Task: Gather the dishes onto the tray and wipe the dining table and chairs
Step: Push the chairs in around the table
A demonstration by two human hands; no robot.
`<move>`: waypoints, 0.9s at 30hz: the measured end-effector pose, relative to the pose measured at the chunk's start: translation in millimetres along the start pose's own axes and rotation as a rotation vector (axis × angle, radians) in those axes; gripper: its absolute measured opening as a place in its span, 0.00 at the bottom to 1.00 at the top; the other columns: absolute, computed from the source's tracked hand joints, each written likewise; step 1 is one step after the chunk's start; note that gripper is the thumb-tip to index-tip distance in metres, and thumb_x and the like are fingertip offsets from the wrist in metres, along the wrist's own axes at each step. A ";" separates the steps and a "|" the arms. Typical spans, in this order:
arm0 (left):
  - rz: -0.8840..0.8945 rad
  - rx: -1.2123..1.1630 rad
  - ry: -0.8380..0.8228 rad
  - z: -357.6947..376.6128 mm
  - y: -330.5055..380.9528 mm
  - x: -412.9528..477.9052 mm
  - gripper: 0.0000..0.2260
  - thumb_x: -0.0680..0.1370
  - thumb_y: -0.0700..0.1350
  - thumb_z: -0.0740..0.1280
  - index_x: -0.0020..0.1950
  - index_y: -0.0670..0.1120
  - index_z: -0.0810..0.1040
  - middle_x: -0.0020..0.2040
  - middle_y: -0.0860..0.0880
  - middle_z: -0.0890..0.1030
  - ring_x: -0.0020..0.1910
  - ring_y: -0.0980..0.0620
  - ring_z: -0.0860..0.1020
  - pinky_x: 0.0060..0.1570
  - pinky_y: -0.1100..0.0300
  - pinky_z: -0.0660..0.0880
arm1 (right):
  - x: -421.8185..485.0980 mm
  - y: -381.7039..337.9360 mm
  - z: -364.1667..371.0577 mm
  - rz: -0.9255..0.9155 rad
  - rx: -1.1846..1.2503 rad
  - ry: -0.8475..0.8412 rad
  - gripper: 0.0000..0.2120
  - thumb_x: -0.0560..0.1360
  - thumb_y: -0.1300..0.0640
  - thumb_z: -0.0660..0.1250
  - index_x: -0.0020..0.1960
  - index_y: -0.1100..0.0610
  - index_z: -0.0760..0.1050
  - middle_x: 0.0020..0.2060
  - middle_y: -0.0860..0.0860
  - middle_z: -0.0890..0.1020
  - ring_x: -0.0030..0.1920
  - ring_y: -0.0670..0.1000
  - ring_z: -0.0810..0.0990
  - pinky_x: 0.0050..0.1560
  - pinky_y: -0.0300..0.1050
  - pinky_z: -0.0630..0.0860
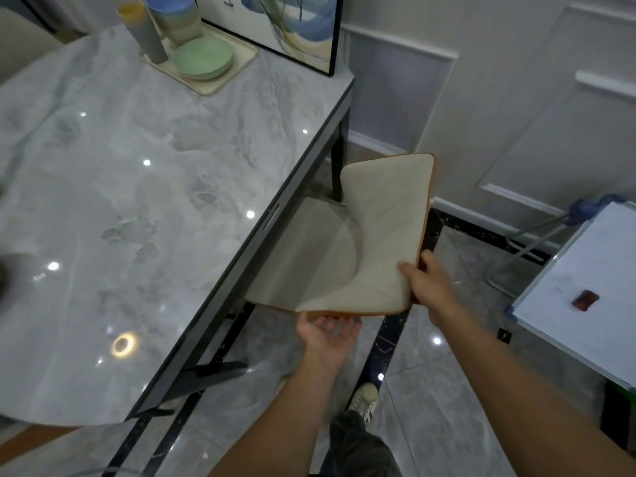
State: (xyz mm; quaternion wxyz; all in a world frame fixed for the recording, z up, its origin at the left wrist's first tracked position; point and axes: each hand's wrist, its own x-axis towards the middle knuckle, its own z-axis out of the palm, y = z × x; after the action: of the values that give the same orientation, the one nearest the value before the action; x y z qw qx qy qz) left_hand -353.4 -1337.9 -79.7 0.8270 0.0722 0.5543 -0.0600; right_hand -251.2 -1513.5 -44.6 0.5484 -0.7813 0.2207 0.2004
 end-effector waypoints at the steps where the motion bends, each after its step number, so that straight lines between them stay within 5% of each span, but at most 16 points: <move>1: 0.004 -0.009 -0.004 -0.8 11.0 -0.9 0.27 0.82 0.58 0.62 0.71 0.39 0.71 0.62 0.37 0.76 0.56 0.36 0.78 0.65 0.36 0.74 | -3.0 -2.8 10.8 0.003 0.010 -0.001 0.07 0.80 0.51 0.68 0.56 0.51 0.75 0.55 0.50 0.81 0.53 0.51 0.80 0.54 0.58 0.82; 5: 0.048 -0.014 0.008 -3.8 55.1 -6.1 0.27 0.84 0.60 0.58 0.71 0.39 0.72 0.57 0.37 0.78 0.51 0.37 0.79 0.52 0.39 0.77 | -16.2 -16.3 54.1 0.004 0.051 -0.021 0.09 0.81 0.53 0.67 0.60 0.51 0.73 0.54 0.50 0.79 0.52 0.51 0.79 0.41 0.49 0.81; 12: 0.098 0.018 0.024 -19.9 123.5 -9.5 0.29 0.83 0.63 0.58 0.74 0.42 0.71 0.71 0.39 0.75 0.58 0.39 0.78 0.60 0.42 0.75 | -37.5 -26.6 120.9 0.031 0.108 -0.030 0.05 0.81 0.54 0.69 0.52 0.48 0.73 0.52 0.53 0.77 0.53 0.59 0.82 0.45 0.58 0.85; 17: 0.120 0.034 0.029 -32.9 159.3 -12.1 0.29 0.84 0.63 0.55 0.76 0.43 0.70 0.61 0.40 0.77 0.54 0.40 0.78 0.44 0.44 0.75 | -52.6 -28.1 159.1 0.032 0.089 -0.040 0.07 0.81 0.53 0.68 0.57 0.50 0.73 0.54 0.53 0.77 0.54 0.58 0.82 0.47 0.59 0.86; 22: 0.075 0.009 -0.039 -42.0 178.0 -4.2 0.33 0.83 0.64 0.58 0.80 0.42 0.65 0.65 0.38 0.76 0.58 0.38 0.78 0.58 0.40 0.74 | -53.9 -33.4 172.2 0.025 0.076 0.018 0.10 0.81 0.54 0.67 0.62 0.52 0.72 0.53 0.53 0.77 0.55 0.57 0.80 0.44 0.55 0.85; 27: 0.055 -0.018 -0.079 -31.1 180.4 -7.5 0.36 0.84 0.63 0.57 0.85 0.41 0.55 0.79 0.36 0.65 0.76 0.35 0.68 0.71 0.38 0.68 | -41.6 -47.7 170.9 0.027 0.046 0.029 0.15 0.82 0.52 0.66 0.68 0.51 0.71 0.53 0.49 0.77 0.55 0.55 0.79 0.51 0.59 0.84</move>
State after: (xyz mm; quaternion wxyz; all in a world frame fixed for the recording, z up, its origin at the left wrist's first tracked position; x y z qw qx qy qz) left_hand -352.2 -1154.7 -74.9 0.8502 0.0775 0.5196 -0.0350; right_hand -270.6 -1332.3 -39.2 0.5603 -0.7681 0.2439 0.1914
